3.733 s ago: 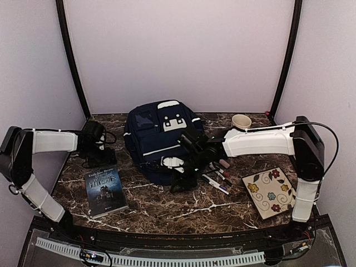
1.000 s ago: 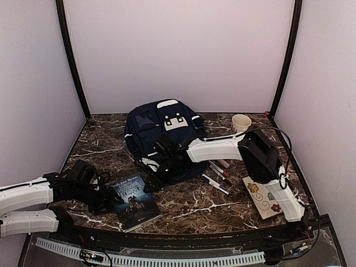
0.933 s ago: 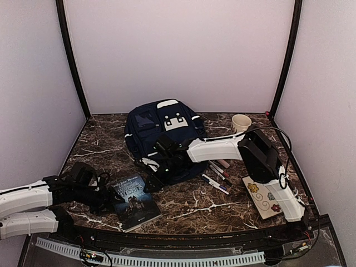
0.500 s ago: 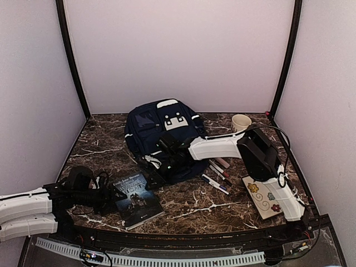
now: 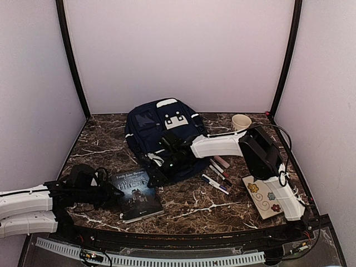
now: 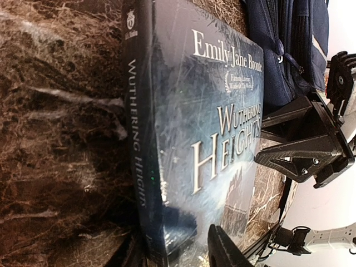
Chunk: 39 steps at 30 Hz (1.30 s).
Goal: Pack the student bag
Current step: Pick up the book at the center of the board.
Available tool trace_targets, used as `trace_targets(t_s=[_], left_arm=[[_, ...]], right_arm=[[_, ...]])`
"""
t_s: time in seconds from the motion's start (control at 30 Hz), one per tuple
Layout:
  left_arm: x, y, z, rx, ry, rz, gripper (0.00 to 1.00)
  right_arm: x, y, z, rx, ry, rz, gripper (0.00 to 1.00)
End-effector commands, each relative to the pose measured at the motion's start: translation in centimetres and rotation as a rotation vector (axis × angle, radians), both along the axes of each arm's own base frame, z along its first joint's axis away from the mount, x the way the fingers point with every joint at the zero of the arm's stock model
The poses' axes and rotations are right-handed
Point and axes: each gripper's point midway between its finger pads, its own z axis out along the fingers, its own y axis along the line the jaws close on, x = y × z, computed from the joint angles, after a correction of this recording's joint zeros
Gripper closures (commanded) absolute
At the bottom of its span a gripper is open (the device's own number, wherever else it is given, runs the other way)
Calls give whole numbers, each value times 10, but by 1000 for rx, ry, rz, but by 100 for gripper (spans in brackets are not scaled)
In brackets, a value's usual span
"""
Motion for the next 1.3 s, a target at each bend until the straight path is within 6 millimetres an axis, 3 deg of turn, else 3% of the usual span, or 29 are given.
trace_targets(t_s=[0.0,0.17,0.27,0.37,0.5,0.8,0.9,1.03,1.17,1.27], left_arm=[[42,-46,127,-291,-330,-40,59],[43,-59,154,-343,-399,-83,62],[44,-70,174,-344,-459,-131,58],[45,-75,159,-289,-386,-156,60],[43,-75,143,-310,-330,-126,70],[42,-56,135,-194,-270,-65,92],[44,-53,146,-151,-283,-72,99],[47,-54,176,-110,-336,-106,100],[52,-59,204,-73,-396,-155,100],[60,-68,226,-55,-462,-207,100]], right_arm=[[-22,-67,-120,-392,34,-44,66],[-22,-67,-120,-391,37,-47,66],[-21,-67,-119,-387,38,-49,65],[-21,-67,-119,-386,39,-53,66],[-20,-68,-119,-386,38,-55,65],[-18,-66,-109,-369,29,-60,65],[-16,-64,-82,-326,2,-49,60],[-18,-63,-10,-167,-56,17,53],[-23,-78,56,-36,-118,68,52],[-26,-91,92,50,-151,88,52]])
